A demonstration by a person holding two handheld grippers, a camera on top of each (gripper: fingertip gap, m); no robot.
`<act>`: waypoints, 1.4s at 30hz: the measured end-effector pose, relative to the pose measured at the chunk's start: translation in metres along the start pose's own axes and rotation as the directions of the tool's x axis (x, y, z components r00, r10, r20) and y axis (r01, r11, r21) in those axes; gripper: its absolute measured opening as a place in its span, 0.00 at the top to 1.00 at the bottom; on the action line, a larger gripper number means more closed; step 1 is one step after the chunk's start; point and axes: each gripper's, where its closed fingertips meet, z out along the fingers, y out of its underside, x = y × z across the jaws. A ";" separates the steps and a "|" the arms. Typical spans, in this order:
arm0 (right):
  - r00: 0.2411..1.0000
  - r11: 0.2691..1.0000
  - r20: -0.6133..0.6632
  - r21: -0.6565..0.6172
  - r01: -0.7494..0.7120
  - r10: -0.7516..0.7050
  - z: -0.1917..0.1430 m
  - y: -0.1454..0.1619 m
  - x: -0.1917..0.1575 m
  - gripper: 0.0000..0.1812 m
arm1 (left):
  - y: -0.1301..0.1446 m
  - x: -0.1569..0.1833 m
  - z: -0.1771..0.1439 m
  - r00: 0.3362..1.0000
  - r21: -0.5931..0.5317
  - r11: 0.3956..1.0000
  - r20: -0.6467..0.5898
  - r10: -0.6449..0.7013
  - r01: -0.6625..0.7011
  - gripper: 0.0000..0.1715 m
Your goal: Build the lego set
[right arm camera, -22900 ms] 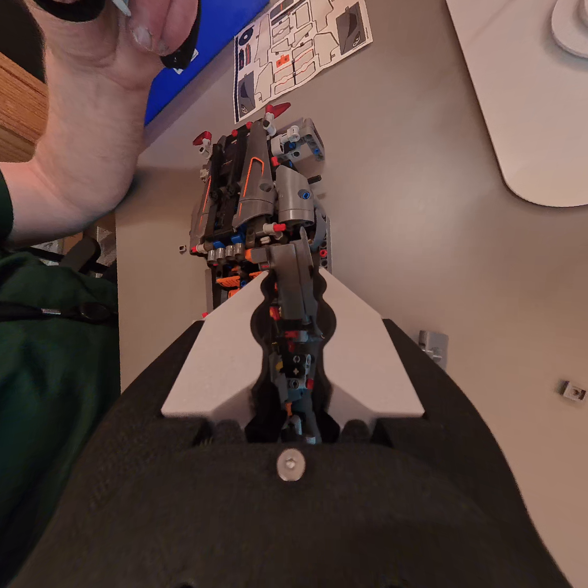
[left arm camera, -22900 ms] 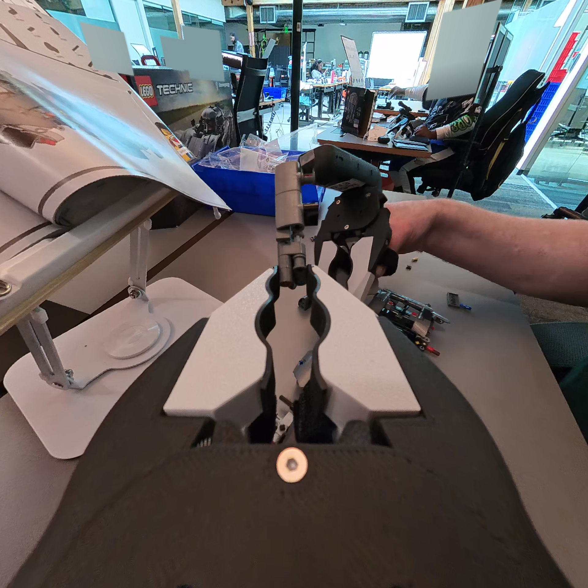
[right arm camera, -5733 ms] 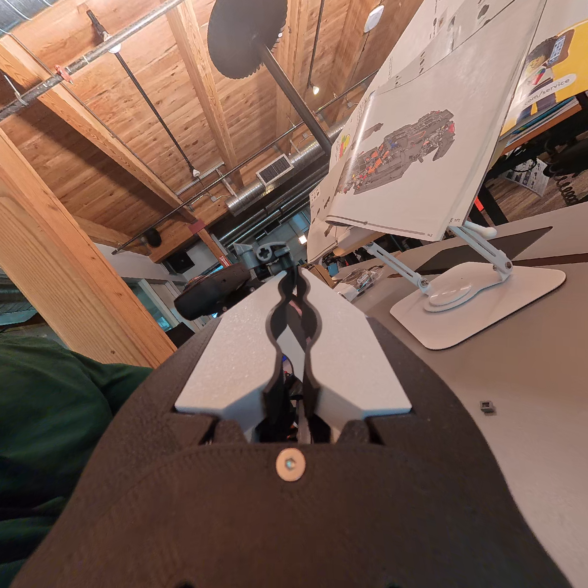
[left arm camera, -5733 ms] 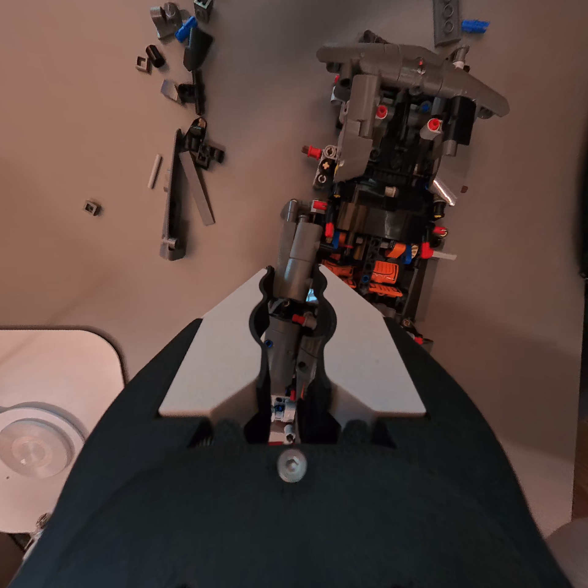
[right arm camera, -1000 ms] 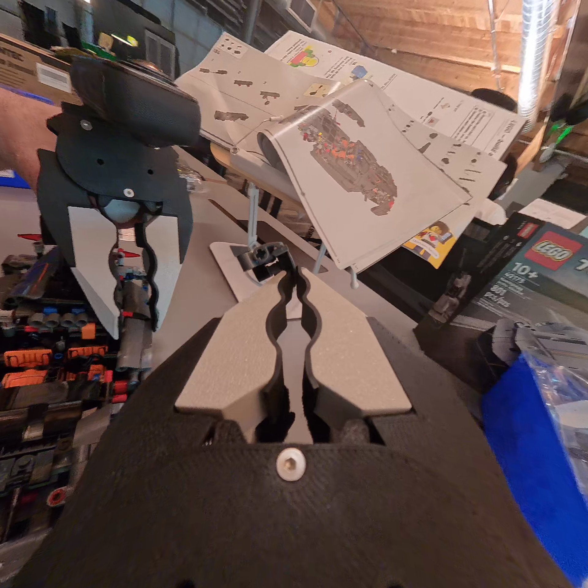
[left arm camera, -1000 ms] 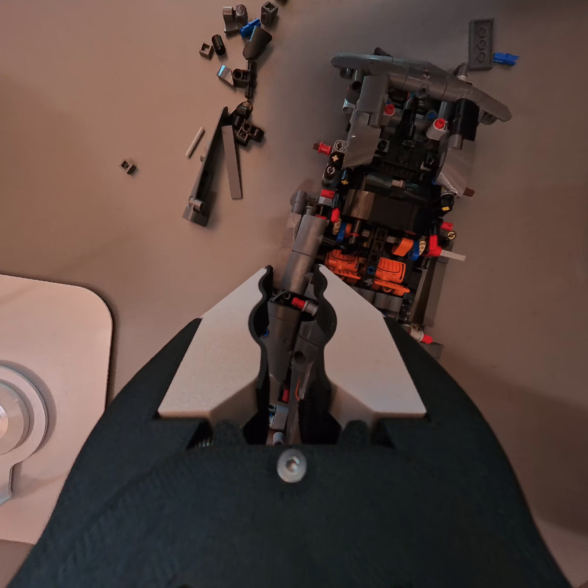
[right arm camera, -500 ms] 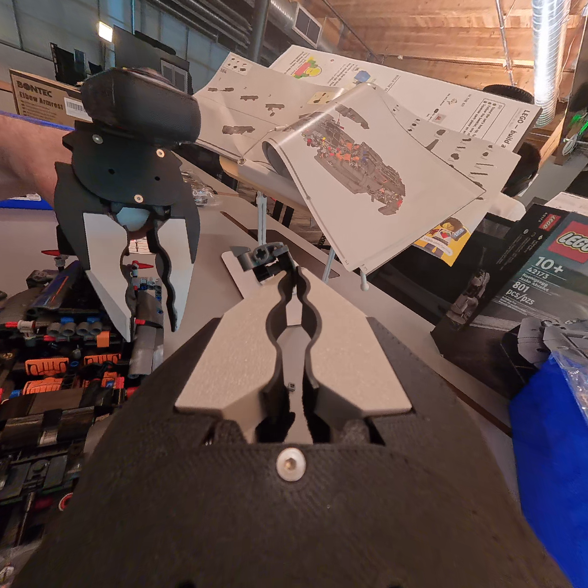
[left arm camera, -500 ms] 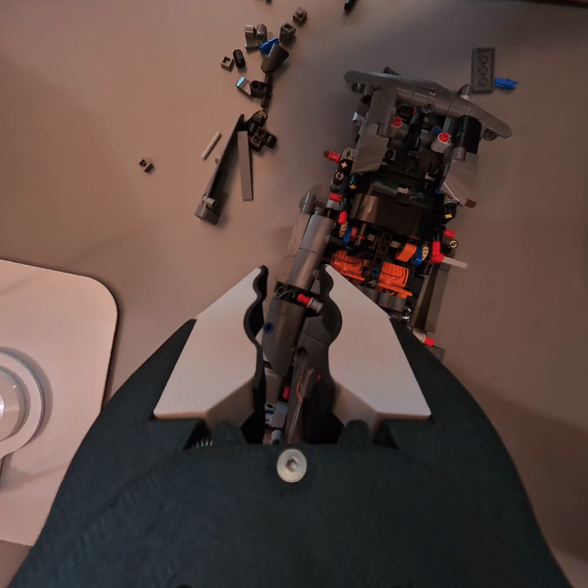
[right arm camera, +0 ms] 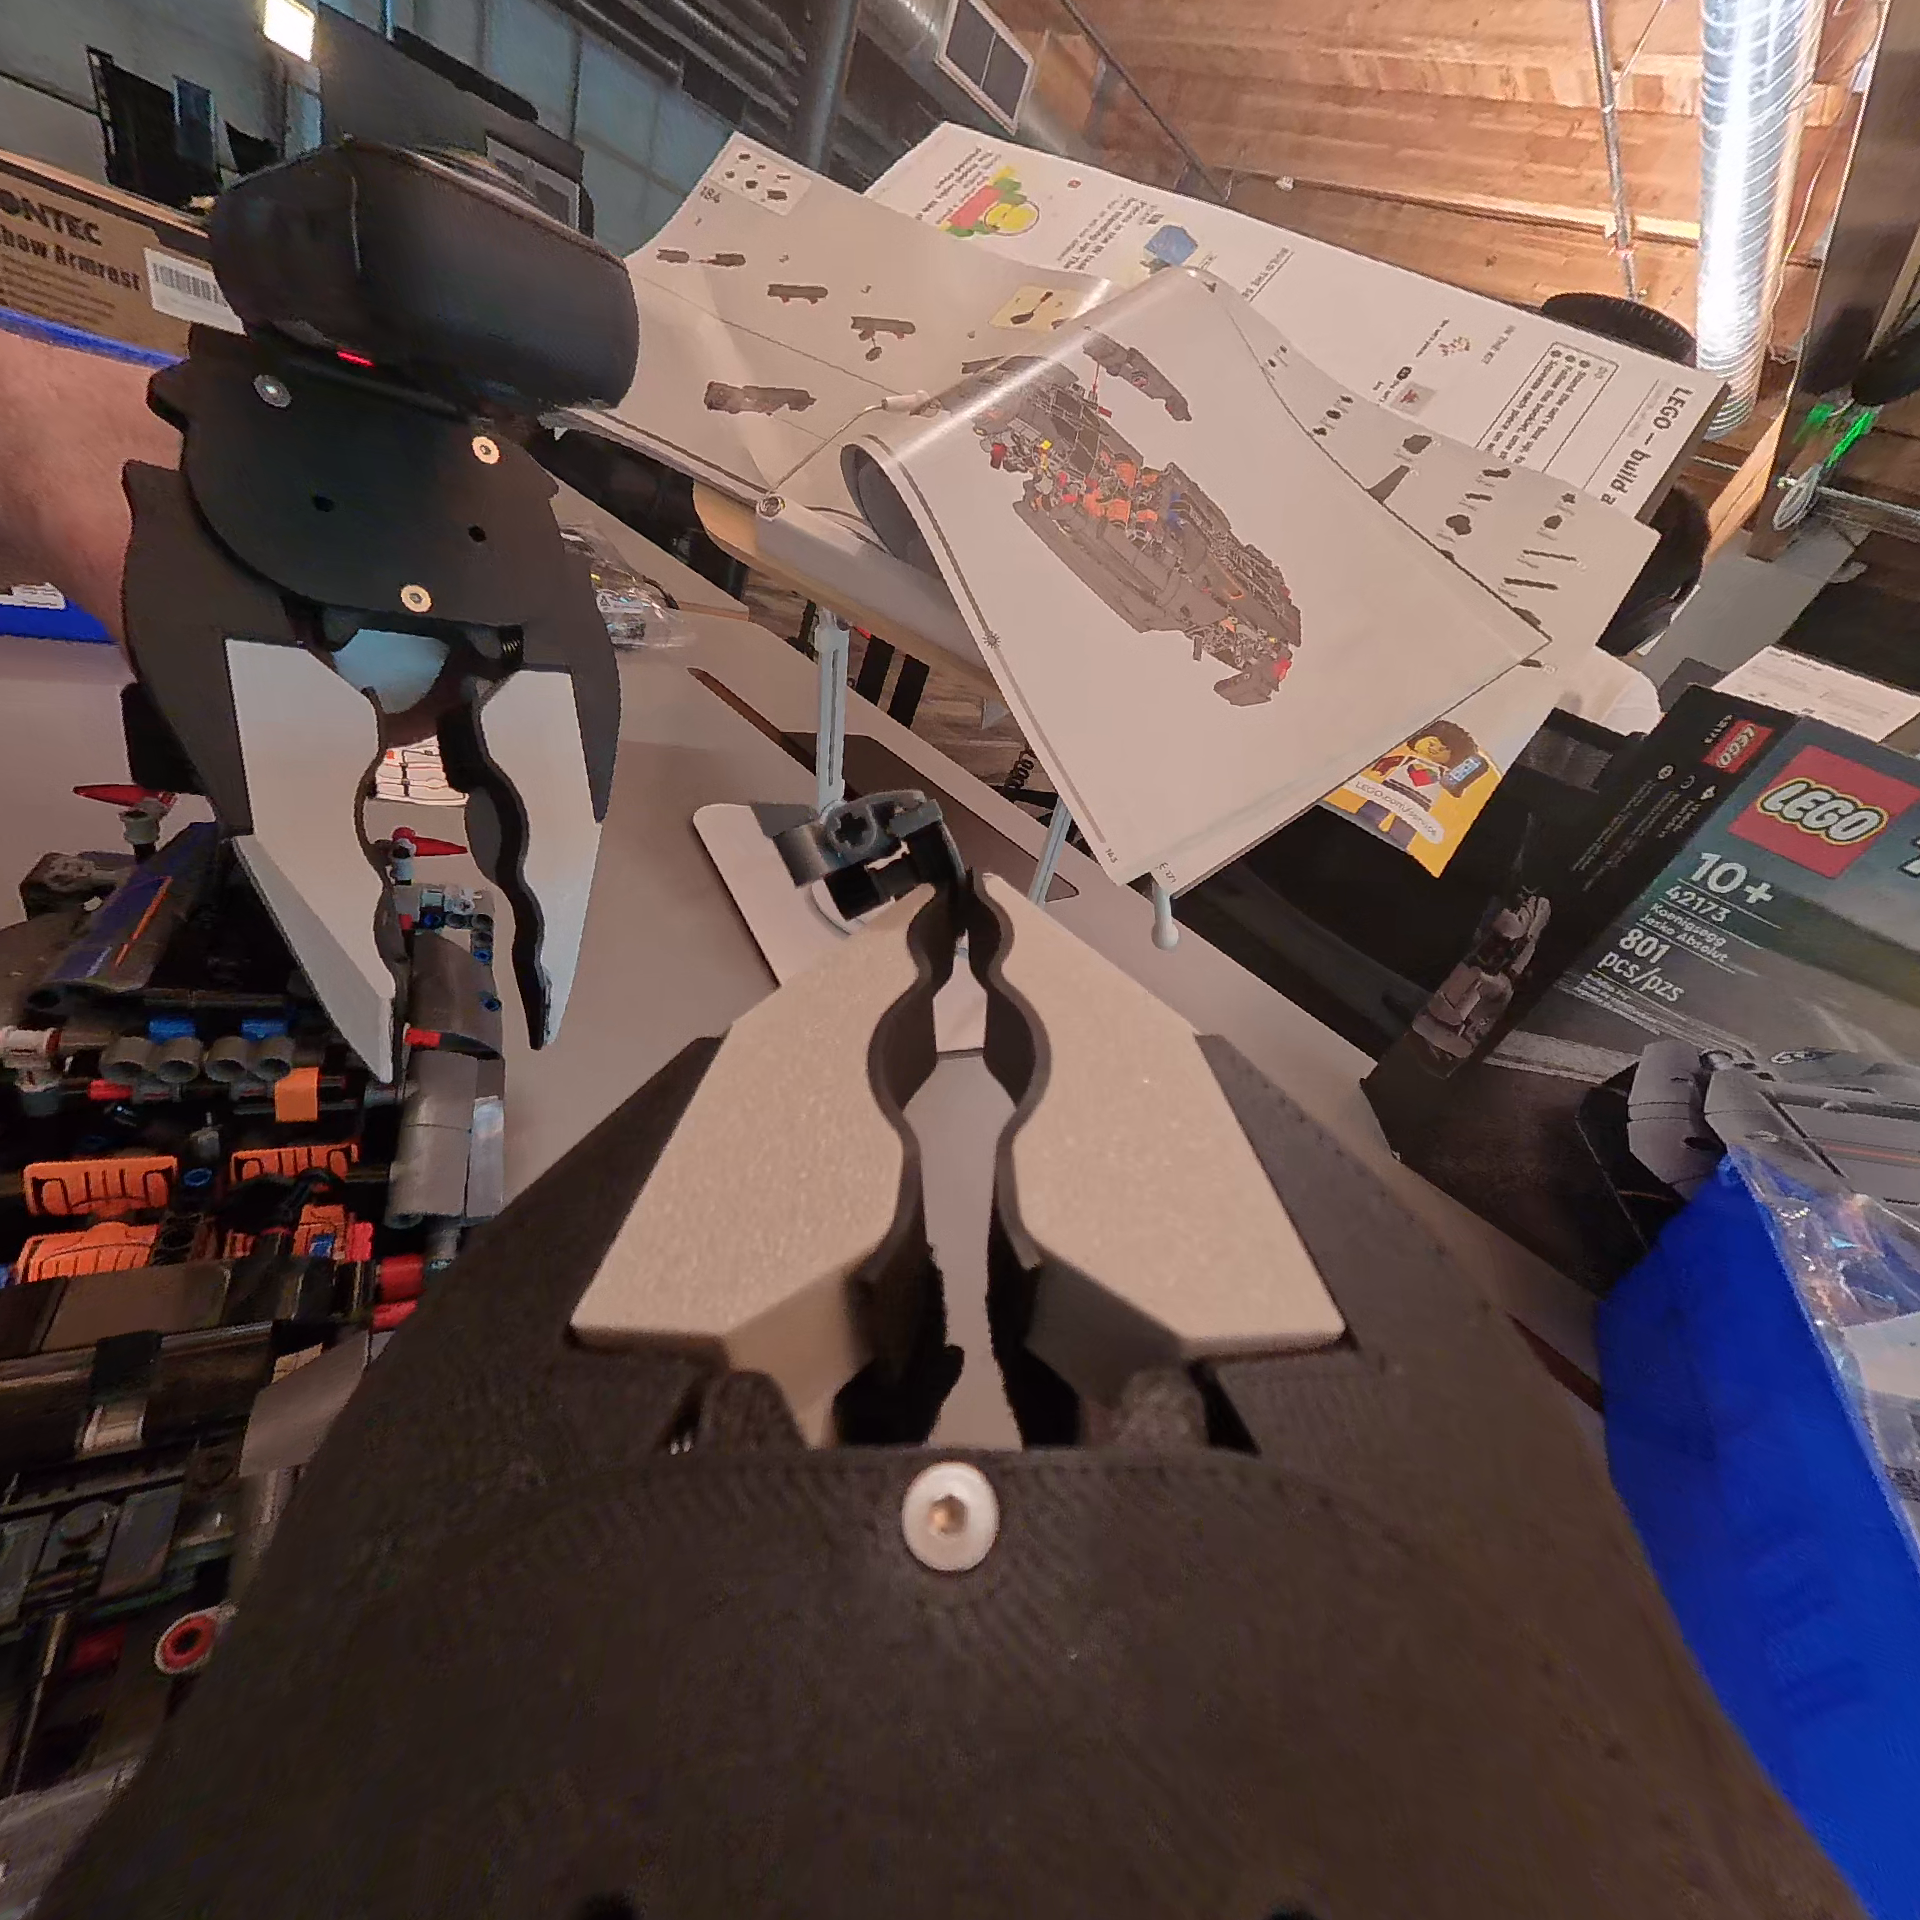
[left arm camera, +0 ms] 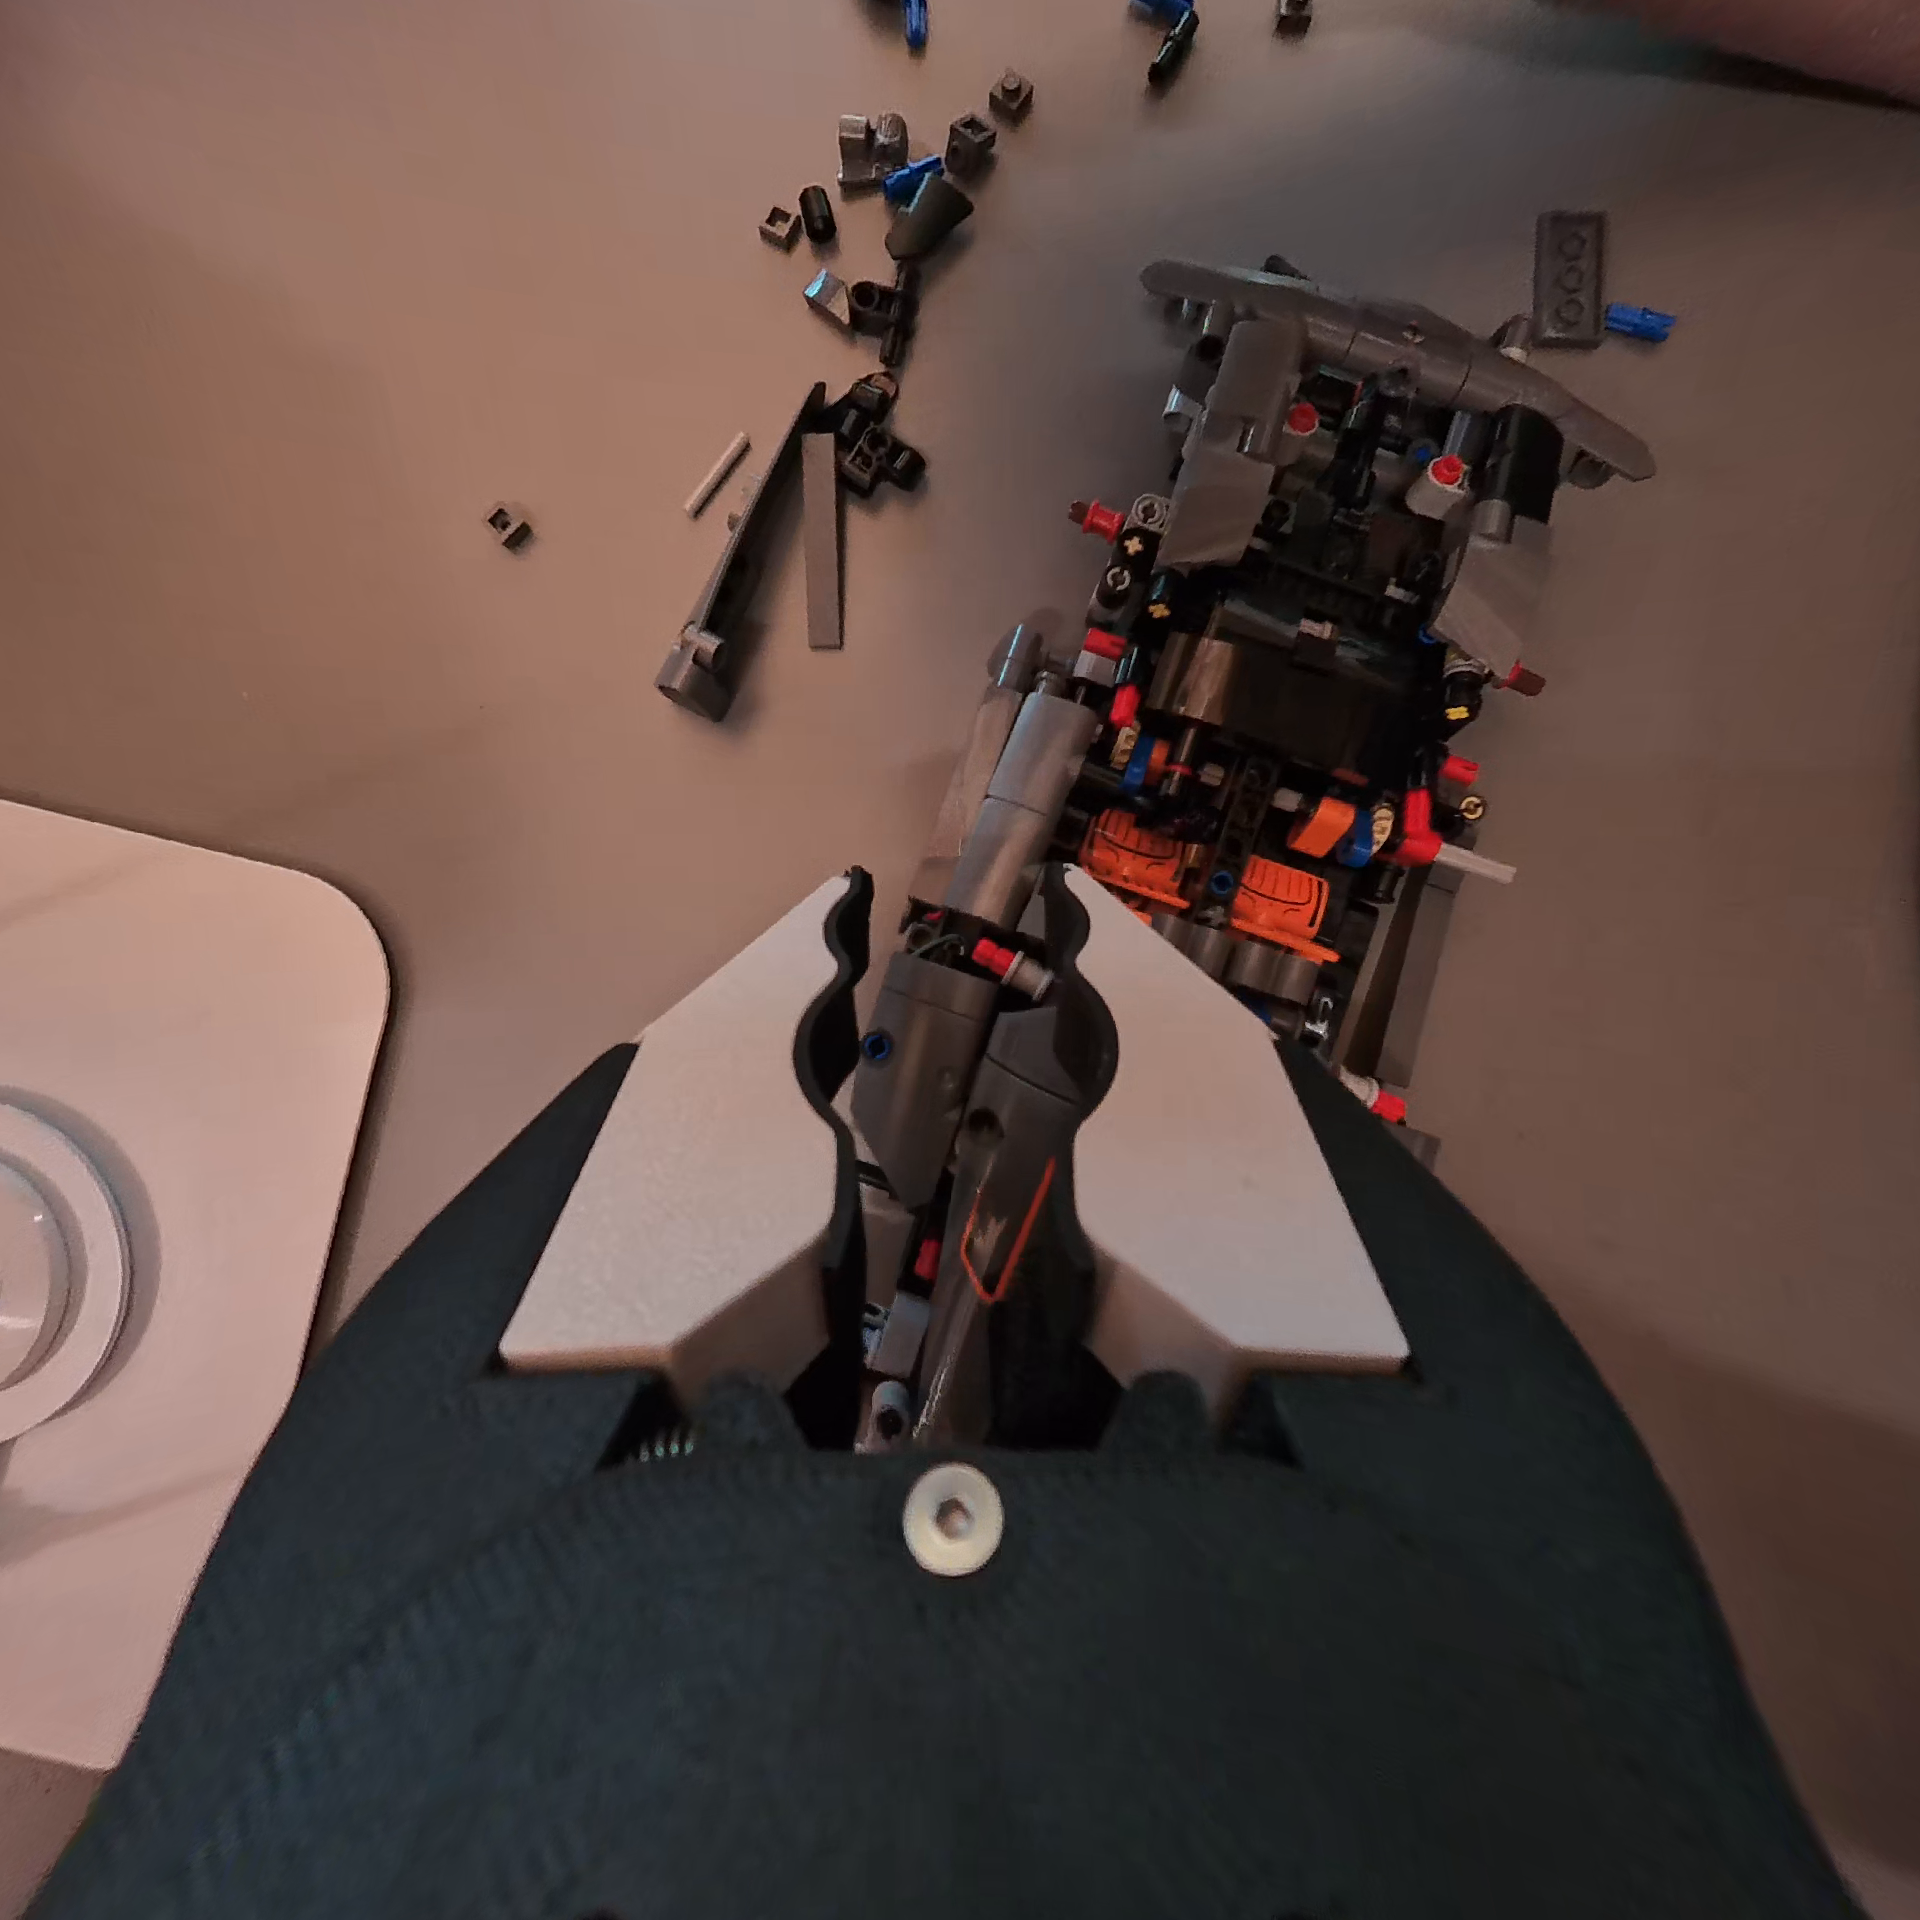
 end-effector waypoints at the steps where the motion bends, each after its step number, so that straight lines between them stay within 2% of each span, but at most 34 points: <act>1: 1.000 1.000 0.002 0.001 -0.001 0.001 0.000 0.000 0.000 1.00 | 0.000 0.001 0.000 1.000 0.001 1.000 -0.003 -0.001 0.001 0.82; 22: 1.000 1.000 0.008 -0.002 -0.007 0.007 0.001 0.000 -0.001 1.00 | 0.002 0.000 -0.001 1.000 0.009 1.000 -0.005 -0.011 0.011 0.85; 27: 1.000 1.000 0.004 -0.006 -0.008 0.008 0.001 0.001 0.000 1.00 | -0.005 0.010 -0.013 0.999 0.017 0.999 0.039 -0.037 0.037 0.80; 31: 1.000 1.000 0.002 -0.006 -0.013 0.013 0.000 0.001 0.001 1.00 | -0.002 0.028 -0.025 0.983 0.011 0.994 0.147 -0.113 0.113 0.74; 35: 1.000 1.000 0.011 0.002 -0.014 0.014 0.001 -0.002 -0.002 1.00 | 0.009 0.044 -0.024 0.937 0.047 0.974 0.267 -0.226 0.221 0.67; 37: 1.000 1.000 0.020 -0.001 -0.011 0.011 0.002 -0.002 -0.005 1.00 | 0.021 0.041 -0.022 0.889 0.052 0.962 0.370 -0.269 0.269 0.64; 39: 0.999 1.000 0.040 0.003 -0.027 0.027 0.003 -0.002 -0.009 1.00 | 0.022 0.038 -0.021 0.845 0.119 0.948 0.430 -0.318 0.297 0.63; 42: 0.988 0.993 0.106 0.028 -0.118 0.114 0.004 -0.004 -0.014 1.00 | 0.025 0.032 -0.020 0.781 0.171 0.932 0.510 -0.362 0.320 0.61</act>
